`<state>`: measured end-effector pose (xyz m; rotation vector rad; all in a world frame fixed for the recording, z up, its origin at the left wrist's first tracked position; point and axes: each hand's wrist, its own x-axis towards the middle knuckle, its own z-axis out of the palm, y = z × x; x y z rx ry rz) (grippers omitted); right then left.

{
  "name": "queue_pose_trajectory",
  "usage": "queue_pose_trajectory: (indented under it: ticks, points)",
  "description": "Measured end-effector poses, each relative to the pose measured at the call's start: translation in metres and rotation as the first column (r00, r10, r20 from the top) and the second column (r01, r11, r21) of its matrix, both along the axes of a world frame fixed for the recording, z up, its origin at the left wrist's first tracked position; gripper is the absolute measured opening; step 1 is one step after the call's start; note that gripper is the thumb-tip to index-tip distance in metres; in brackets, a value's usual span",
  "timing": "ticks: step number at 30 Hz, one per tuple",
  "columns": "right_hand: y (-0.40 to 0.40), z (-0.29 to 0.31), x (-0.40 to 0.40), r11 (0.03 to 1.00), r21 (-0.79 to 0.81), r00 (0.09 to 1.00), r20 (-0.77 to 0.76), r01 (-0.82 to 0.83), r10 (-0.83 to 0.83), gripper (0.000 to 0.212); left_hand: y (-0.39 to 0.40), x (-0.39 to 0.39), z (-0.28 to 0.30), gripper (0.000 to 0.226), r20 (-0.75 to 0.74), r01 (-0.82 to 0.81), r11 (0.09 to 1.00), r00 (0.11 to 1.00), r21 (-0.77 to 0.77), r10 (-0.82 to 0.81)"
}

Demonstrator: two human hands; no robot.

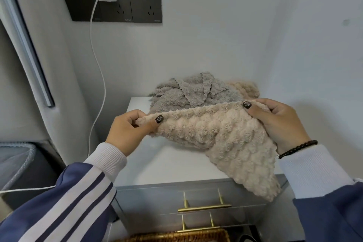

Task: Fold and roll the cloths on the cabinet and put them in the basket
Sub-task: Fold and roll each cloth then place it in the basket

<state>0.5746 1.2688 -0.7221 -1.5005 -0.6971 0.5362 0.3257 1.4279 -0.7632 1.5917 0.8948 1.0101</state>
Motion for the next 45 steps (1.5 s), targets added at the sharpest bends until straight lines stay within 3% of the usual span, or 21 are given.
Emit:
queue_pose_trajectory:
  ticks: [6,9,12,14,16,18,19,21,23,24,26,28,30,32,34,38,40,42,45]
  points:
    - [-0.005,0.006,-0.002,0.999,0.039,0.998,-0.065,-0.004,0.007,0.01,0.002,-0.013,0.012,0.02,0.157,0.03,0.992,0.987,-0.123,-0.011]
    - [-0.009,0.01,-0.005,0.988,0.069,0.977,-0.152,-0.138,0.147,0.012,0.005,-0.023,0.016,0.019,0.235,0.038,0.976,0.972,-0.215,0.015]
    - [-0.013,0.012,-0.004,0.954,0.048,0.929,-0.219,-0.295,0.299,0.012,0.008,-0.037,0.018,0.042,0.325,0.189,0.936,0.942,-0.296,-0.088]
    - [-0.018,0.011,0.0,0.901,0.02,0.868,-0.258,-0.434,0.424,0.031,0.009,-0.048,0.019,0.057,0.305,0.299,0.898,0.931,-0.324,-0.2]
    - [-0.022,0.011,0.004,0.8,-0.1,0.791,-0.264,-0.591,0.552,0.053,0.011,-0.059,0.02,0.061,0.178,0.344,0.873,0.937,-0.347,-0.299]
    - [-0.02,0.012,0.003,0.71,-0.283,0.764,-0.214,-0.644,0.608,0.052,0.015,-0.064,0.02,0.059,-0.074,0.285,0.898,0.942,-0.335,-0.327]
    - [-0.016,0.012,0.003,0.7,-0.397,0.79,-0.121,-0.593,0.601,0.046,0.017,-0.063,0.019,0.051,-0.204,0.228,0.926,0.933,-0.302,-0.296]
    - [-0.001,0.006,-0.003,0.734,-0.594,0.814,0.216,-0.329,0.539,0.025,0.024,-0.06,0.012,0.028,-0.42,0.074,0.981,0.896,-0.177,-0.143]
    - [0.019,-0.004,-0.01,0.803,-0.593,0.77,0.481,-0.066,0.419,0.016,0.029,-0.052,0.001,0.017,-0.538,-0.007,0.999,0.843,-0.038,-0.014]
    - [0.029,-0.01,-0.013,0.837,-0.547,0.781,0.514,-0.019,0.354,0.018,0.03,-0.046,-0.002,0.014,-0.539,-0.024,1.0,0.842,0.009,0.025]
    - [0.045,-0.014,-0.02,0.95,-0.313,0.906,0.398,-0.013,0.143,0.018,0.029,-0.031,0.0,0.012,-0.333,-0.112,0.991,0.934,0.072,0.13]
    - [0.052,-0.003,-0.026,0.996,0.081,0.975,0.213,0.044,-0.061,0.015,0.026,-0.021,0.017,0.013,0.092,-0.244,0.961,0.968,0.126,0.234]
    - [0.052,0.02,-0.025,0.921,0.383,0.969,0.191,0.073,-0.157,0.005,0.021,-0.018,0.042,0.006,0.409,-0.273,0.947,0.894,0.169,0.185]
    - [0.042,0.036,-0.024,0.855,0.519,0.972,0.202,-0.002,-0.12,0.007,0.014,-0.021,0.058,0.008,0.531,-0.218,0.959,0.842,0.179,0.092]
    - [0.031,0.04,-0.02,0.835,0.542,0.981,0.192,-0.096,-0.012,0.01,0.008,-0.024,0.06,0.018,0.52,-0.148,0.972,0.853,0.183,0.032]
    - [0.008,0.016,-0.006,0.917,0.364,0.981,0.161,-0.164,0.111,0.016,-0.003,-0.032,0.046,0.035,0.444,-0.051,0.994,0.896,0.101,0.0]
    - [-0.007,0.002,0.006,0.948,0.206,0.955,0.223,-0.241,0.195,0.035,-0.007,-0.043,0.04,0.029,0.405,-0.012,0.996,0.914,0.085,-0.024]
    - [-0.022,-0.005,0.014,0.947,0.071,0.923,0.256,-0.315,0.288,0.066,-0.009,-0.055,0.037,0.038,0.347,0.053,0.993,0.934,0.105,-0.087]
    - [-0.037,-0.009,0.02,0.934,0.024,0.916,0.204,-0.357,0.346,0.084,-0.016,-0.072,0.035,0.051,0.223,0.2,0.976,0.951,0.088,-0.215]
